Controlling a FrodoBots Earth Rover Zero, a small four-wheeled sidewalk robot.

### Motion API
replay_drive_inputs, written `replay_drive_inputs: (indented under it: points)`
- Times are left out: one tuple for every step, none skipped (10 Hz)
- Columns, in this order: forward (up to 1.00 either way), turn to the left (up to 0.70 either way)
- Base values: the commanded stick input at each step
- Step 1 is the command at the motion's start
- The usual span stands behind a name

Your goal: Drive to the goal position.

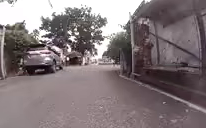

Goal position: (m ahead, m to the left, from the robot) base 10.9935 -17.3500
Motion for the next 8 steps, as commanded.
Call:
replay_drive_inputs:
  points:
    - [0.70, 0.00]
    - [0.70, 0.00]
    - [0.70, 0.00]
    - [0.70, 0.00]
    - [0.70, 0.00]
    - [0.70, 0.00]
    - [0.70, 0.00]
    - [0.70, 0.00]
